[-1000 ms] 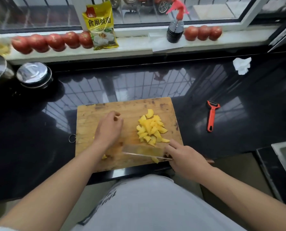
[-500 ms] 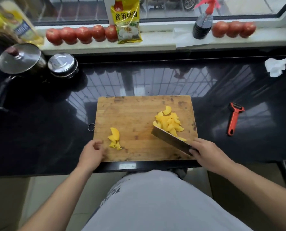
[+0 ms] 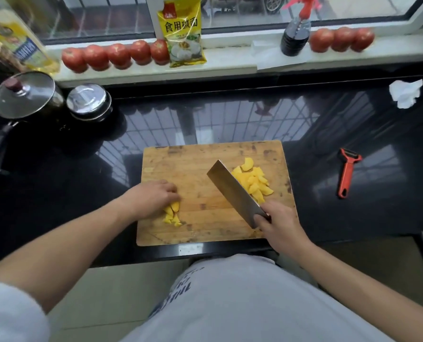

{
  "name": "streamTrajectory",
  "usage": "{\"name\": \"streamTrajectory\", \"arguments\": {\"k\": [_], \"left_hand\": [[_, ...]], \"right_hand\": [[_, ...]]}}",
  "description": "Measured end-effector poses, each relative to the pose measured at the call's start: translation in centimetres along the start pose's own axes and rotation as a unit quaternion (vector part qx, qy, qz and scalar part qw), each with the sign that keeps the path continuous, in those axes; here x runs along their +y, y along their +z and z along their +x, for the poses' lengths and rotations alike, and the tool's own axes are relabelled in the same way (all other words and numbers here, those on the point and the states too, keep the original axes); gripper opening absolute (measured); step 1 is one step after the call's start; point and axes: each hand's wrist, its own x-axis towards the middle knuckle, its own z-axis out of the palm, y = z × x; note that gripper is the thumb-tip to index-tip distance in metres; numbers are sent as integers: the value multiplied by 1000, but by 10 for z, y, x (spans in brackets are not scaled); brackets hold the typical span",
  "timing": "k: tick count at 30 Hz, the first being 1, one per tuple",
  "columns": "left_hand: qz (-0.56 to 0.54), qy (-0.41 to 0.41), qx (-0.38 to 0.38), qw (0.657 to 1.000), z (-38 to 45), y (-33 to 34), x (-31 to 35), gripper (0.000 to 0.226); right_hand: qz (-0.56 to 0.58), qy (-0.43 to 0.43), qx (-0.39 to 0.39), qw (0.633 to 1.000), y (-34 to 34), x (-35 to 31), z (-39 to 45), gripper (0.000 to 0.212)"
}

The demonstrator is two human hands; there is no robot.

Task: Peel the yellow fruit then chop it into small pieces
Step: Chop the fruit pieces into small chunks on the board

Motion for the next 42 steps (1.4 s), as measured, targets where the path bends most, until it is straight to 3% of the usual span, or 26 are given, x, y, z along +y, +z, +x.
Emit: {"name": "streamTrajectory", "arguments": {"k": [3, 6, 11, 12, 15, 18, 20, 23, 27, 28, 29, 30, 32, 34, 37, 42], "left_hand": [[-96, -115, 48, 988, 17, -5, 9, 22], [-220, -244, 37, 944, 40, -6, 35, 21], [-414, -307, -6, 857, 65, 3, 86, 49], [-454, -324, 4, 830, 67, 4, 87, 47], [-600, -397, 74, 690, 65, 13, 85, 19], [-668, -416, 113, 606, 62, 17, 88, 5], [-686, -415, 124, 584, 65, 16, 93, 9], [-690, -415, 125, 580, 75, 9, 101, 14], [-731, -439, 98, 514, 87, 3, 109, 12], [-733, -442, 85, 510, 88, 2, 110, 11], [-725, -444, 75, 521, 88, 1, 111, 12], [-698, -442, 66, 559, 87, 2, 110, 14], [-579, -432, 51, 689, 84, 3, 111, 18], [-482, -407, 64, 773, 79, 3, 112, 15], [-423, -375, 90, 820, 74, -2, 117, 9], [-379, -284, 138, 870, 76, 1, 122, 19]], "right_hand": [[14, 24, 14, 1000, -2, -4, -1, 22], [16, 48, 25, 998, -2, -7, -1, 12], [-4, 64, 24, 998, 4, -16, 0, 7], [-10, 62, 18, 998, 6, -16, 0, 7], [-7, 60, 4, 998, 14, -17, 1, 9], [-27, 66, 7, 997, 20, -19, 3, 8], [-41, 64, 14, 997, 21, -20, 6, 8], [-73, 43, 1, 996, 21, -25, 15, 12], [-80, 17, -43, 996, 22, -30, 20, 11], [-76, 16, -57, 995, 23, -31, 20, 11], [-75, 21, -74, 994, 23, -32, 20, 10], [-76, 28, -92, 992, 23, -32, 20, 9], [-76, 54, -124, 988, 22, -33, 21, 7], [-72, 74, -141, 985, 20, -32, 22, 6], [-65, 83, -131, 986, 14, -30, 19, 8], [-123, 82, -99, 984, -2, -25, 8, 8]]}}
